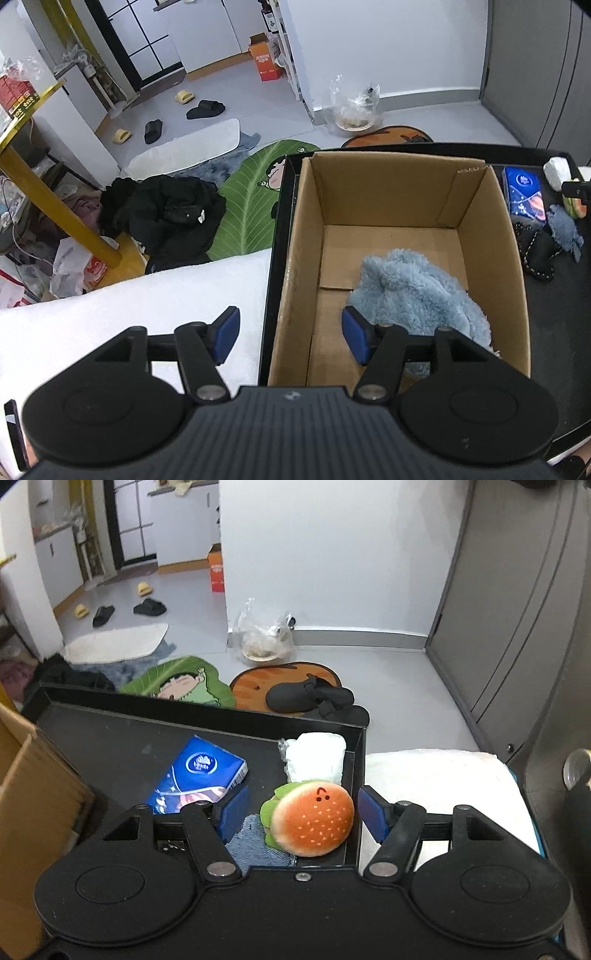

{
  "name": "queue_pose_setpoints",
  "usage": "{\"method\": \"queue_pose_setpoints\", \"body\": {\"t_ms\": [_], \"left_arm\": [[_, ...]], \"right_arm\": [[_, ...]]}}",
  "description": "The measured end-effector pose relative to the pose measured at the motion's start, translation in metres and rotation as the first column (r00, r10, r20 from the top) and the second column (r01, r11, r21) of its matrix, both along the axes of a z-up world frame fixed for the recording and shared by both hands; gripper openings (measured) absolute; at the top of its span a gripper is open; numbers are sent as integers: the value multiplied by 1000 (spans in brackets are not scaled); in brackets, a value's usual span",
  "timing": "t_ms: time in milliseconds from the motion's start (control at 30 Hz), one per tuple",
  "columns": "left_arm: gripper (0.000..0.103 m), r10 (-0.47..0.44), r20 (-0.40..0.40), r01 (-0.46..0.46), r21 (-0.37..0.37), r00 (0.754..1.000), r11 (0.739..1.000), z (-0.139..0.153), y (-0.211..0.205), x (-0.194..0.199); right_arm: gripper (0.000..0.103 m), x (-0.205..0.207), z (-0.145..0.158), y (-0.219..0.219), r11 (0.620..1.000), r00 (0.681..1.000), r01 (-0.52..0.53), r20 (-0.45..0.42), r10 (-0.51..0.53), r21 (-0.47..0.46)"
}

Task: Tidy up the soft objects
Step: 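Grasp the burger plush with the right gripper, then carry the burger plush with the right gripper and drop it into the box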

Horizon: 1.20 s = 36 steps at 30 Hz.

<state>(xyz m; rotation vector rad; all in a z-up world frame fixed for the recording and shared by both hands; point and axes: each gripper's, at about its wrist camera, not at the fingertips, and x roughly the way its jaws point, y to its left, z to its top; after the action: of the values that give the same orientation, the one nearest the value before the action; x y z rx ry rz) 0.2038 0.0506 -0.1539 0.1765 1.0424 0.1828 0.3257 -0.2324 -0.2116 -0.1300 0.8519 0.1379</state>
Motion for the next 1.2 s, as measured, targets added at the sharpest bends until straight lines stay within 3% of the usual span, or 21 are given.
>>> {"method": "queue_pose_setpoints", "body": {"t_ms": [233,333,433,467,500,600,1200], "left_arm": [[60,9,-12,-9,11,1000,1000,-2,0,2],[60,10,-13,-10,16,1000,1000,-3,-1,2],[60,15,-15,-14,12,1000,1000,-2,-2,4],[60,17,-16,-17,12,1000,1000,-2,-1,4],[60,20,-16,-20,11,1000,1000,-2,0,4],[60,24,-18,-24,2,1000,1000,-1,2,4],[60,40,21,-39,-21,999,999,4,9,-2]], "right_arm": [[60,-3,-10,7,993,1000,-15,20,17,-113],[50,-9,-10,9,987,999,-19,46,26,-161],[38,-9,-5,5,990,999,-5,48,12,-142],[19,-9,-2,3,993,999,-23,41,28,-115],[19,-11,0,4,995,999,-32,23,35,-95],[19,-17,-1,13,987,998,-57,31,62,-153],[18,-44,26,23,989,996,-73,42,79,-128]]}}
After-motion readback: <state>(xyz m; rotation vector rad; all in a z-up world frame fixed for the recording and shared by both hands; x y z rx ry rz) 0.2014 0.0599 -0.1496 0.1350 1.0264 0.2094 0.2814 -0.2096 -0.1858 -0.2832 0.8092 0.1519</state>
